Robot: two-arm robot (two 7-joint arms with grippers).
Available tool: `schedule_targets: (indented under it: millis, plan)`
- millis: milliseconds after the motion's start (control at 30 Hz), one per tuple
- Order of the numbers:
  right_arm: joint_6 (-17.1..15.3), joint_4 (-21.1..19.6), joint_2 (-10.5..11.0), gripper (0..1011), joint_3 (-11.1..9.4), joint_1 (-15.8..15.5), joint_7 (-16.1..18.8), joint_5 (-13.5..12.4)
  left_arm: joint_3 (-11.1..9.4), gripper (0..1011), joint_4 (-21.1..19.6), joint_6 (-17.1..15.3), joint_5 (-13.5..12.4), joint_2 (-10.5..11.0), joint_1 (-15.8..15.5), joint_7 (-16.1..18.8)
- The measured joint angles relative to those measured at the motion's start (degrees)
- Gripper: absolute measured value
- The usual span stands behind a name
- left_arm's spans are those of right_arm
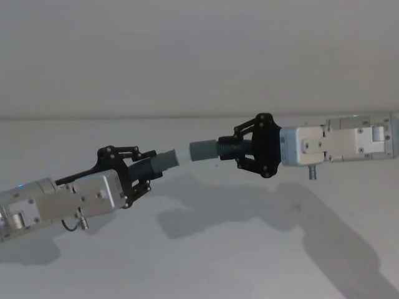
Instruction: Use both hands to pick up one end of the pipe from the table, align the ends, and insert them.
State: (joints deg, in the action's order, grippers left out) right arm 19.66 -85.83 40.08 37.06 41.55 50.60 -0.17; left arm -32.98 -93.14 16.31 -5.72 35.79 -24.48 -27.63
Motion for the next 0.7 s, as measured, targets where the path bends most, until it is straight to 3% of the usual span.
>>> schedule_targets:
  millis: [700]
  plan:
    - [-0.7, -0.4, 0.3, 226, 1.4, 1.3, 0.6, 0.2, 0.0, 327, 0.0, 0.0, 0.0, 0.0, 0.0, 0.0]
